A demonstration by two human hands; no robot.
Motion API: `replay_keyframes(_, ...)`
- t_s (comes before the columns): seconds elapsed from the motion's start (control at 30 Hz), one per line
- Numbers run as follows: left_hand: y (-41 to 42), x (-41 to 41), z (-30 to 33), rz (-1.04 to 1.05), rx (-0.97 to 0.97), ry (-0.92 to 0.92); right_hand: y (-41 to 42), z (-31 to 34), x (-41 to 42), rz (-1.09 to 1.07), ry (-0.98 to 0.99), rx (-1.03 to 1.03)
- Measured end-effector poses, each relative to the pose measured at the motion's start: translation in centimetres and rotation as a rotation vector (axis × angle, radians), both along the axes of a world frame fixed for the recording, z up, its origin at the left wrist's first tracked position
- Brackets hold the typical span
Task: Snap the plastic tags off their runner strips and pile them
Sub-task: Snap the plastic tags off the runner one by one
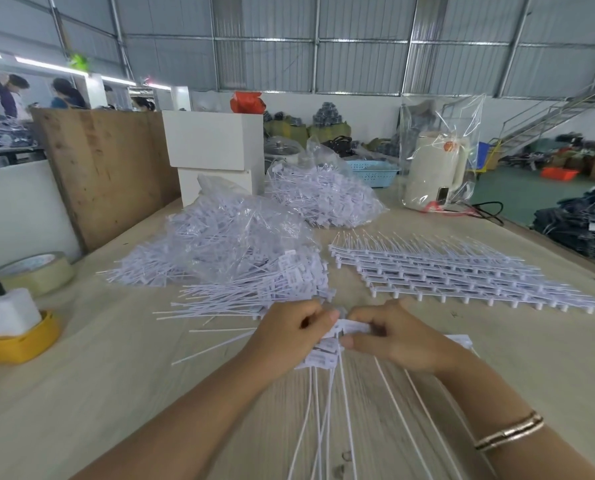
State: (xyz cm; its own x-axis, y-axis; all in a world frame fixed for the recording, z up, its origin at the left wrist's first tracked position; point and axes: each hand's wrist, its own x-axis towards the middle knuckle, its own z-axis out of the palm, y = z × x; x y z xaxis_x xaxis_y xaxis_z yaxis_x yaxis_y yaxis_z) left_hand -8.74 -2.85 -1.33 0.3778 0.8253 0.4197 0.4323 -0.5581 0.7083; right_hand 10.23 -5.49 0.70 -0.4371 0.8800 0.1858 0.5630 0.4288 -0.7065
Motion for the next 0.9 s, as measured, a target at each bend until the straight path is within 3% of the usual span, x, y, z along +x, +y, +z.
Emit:
replay_keyframes(0.17,-0.5,0.2,0.5,-0.032,-0.112,-0.002,0.2,0.1,-0.1,-0.009,0.106,-0.017)
replay_keyframes(0.33,-0.7,0.5,0.9,-0.1,-0.456,-0.357,0.4,-0.3,-0.7,-0.052,0.13,0.206)
replay_keyframes(0.47,-0.8,1.2,1.0,-0.091,-0.518,-0.466,0.4,0.0,-0.7,-0.079,0.126,0.307)
replay_keyframes(0.63,-1.1,1.7,0.9,-0.323,-0.633,-0.724,-0.3,0.8,-1.1,0.072,0.357,0.207)
replay_keyframes(0.9,-1.7,1.8,1.1,-0.539,-0.708,-0.795,-0.7,1.3,-1.0,0.141,0.496,0.014)
